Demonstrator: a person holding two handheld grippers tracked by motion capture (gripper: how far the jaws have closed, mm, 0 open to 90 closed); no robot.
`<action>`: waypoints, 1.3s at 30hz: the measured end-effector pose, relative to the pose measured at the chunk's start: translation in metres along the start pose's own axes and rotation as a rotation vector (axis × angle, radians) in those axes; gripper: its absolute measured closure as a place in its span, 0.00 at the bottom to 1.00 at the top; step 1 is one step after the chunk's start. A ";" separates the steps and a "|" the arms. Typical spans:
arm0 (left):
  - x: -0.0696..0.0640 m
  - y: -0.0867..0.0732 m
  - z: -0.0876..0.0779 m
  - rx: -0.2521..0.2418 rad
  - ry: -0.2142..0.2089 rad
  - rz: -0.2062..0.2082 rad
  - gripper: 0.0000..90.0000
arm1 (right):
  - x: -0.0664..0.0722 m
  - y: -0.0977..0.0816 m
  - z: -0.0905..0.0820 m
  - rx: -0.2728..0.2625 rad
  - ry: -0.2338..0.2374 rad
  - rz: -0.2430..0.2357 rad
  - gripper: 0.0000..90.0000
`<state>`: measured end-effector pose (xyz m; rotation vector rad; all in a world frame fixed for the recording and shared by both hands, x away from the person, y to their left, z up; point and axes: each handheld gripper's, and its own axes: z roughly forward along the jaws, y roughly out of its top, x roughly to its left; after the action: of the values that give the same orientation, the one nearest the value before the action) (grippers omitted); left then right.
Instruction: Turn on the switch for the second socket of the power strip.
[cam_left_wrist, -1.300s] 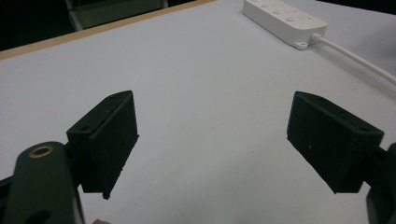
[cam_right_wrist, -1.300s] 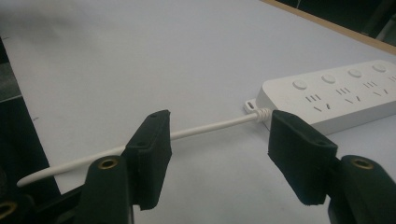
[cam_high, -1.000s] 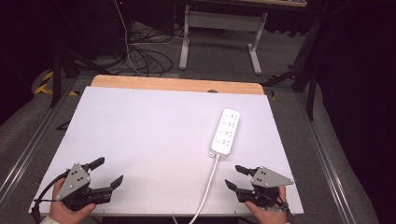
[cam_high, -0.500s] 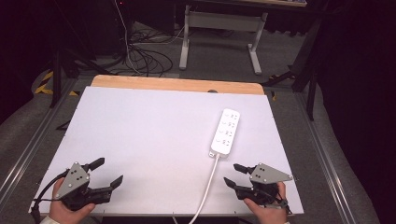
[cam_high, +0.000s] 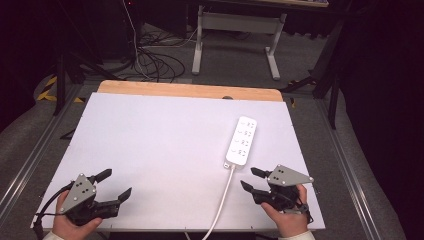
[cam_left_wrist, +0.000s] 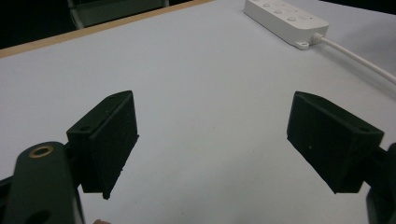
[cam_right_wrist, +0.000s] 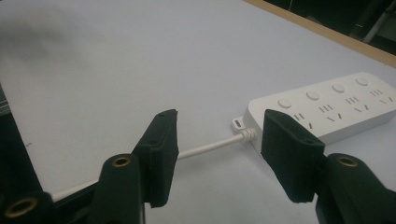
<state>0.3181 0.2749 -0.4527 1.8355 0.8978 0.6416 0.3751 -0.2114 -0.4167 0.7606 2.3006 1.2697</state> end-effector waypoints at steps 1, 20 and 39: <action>0.000 0.000 0.000 0.000 0.001 0.000 0.19 | -0.001 0.002 0.000 0.000 -0.001 0.001 0.53; 0.001 0.000 -0.001 0.001 0.010 0.003 0.19 | -0.020 0.033 0.006 0.010 -0.011 0.011 0.57; 0.001 0.000 -0.002 0.006 0.018 -0.001 0.19 | -0.044 0.048 0.026 0.075 -0.039 -0.012 0.79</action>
<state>0.3171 0.2768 -0.4524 1.8372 0.9132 0.6568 0.4366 -0.2012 -0.3851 0.7880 2.3295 1.1583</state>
